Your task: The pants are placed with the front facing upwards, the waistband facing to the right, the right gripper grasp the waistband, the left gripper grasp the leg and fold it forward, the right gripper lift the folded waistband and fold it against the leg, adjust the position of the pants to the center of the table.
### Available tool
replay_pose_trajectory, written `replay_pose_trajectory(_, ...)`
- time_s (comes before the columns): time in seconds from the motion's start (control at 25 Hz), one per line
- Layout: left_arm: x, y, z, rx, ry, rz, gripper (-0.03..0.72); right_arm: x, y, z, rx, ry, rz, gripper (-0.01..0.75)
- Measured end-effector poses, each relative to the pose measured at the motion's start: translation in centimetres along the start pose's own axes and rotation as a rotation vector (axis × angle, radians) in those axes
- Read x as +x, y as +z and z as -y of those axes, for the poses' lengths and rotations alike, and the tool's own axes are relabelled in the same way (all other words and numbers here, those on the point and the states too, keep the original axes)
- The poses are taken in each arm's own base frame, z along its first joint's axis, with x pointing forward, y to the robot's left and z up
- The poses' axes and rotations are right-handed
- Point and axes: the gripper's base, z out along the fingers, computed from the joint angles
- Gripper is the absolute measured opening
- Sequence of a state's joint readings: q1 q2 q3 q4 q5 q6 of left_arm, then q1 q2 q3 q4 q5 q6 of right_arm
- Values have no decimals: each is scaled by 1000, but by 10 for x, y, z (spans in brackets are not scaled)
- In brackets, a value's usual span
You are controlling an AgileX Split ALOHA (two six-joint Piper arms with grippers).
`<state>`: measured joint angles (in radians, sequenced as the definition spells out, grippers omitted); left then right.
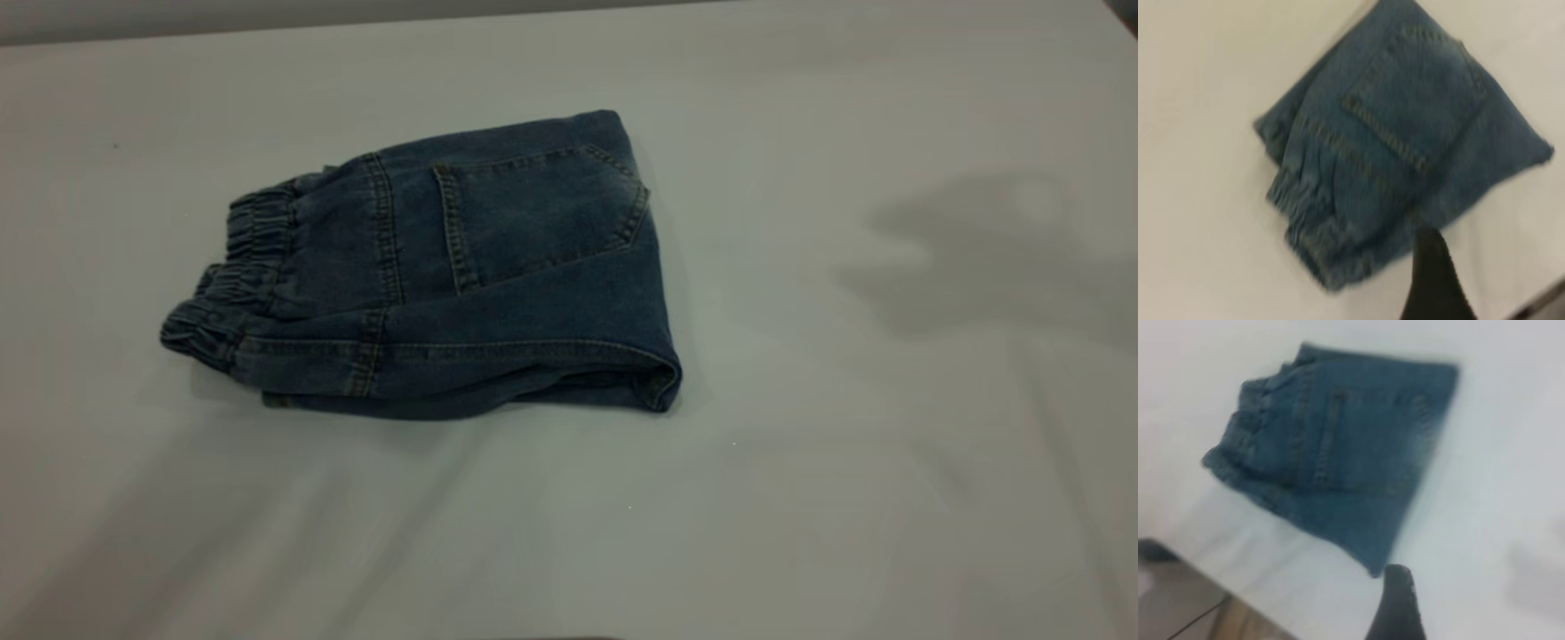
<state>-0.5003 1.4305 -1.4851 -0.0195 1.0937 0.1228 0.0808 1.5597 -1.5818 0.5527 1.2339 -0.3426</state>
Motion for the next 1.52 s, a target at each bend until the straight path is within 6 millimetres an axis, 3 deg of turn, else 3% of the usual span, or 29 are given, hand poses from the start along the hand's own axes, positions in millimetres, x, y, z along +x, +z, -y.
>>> replay_pose_trajectory(0.2,19,-58,-1,-54,21,65,419,22,-71,-33,126,-27,133,496)
replay_pose_trajectory(0.32,28,-88,-1,-85,27,142,419,46,-111,-57,168,-40,231,496)
replay_pose_trajectory(0.48,54,-121,2,-103,28,221,419,92,-139,-76,207,-30,296,495)
replay_pose_trajectory(0.6,80,-133,5,-106,28,243,419,129,-149,-84,225,-6,326,494)
replay_pose_trajectory(0.76,118,-126,9,-102,23,204,419,182,-150,-87,272,7,347,494)
replay_pose_trajectory(0.84,138,-113,11,-95,10,157,419,207,-146,-85,306,17,350,494)
replay_pose_trajectory(1.12,213,-67,19,-75,-63,0,419,283,-113,-71,359,36,337,494)
replay_pose_trajectory(1.32,256,-48,23,-73,-94,-31,419,317,-84,-58,370,47,312,494)
replay_pose_trajectory(1.52,278,-48,26,-76,-169,36,419,330,-61,-42,411,50,317,494)
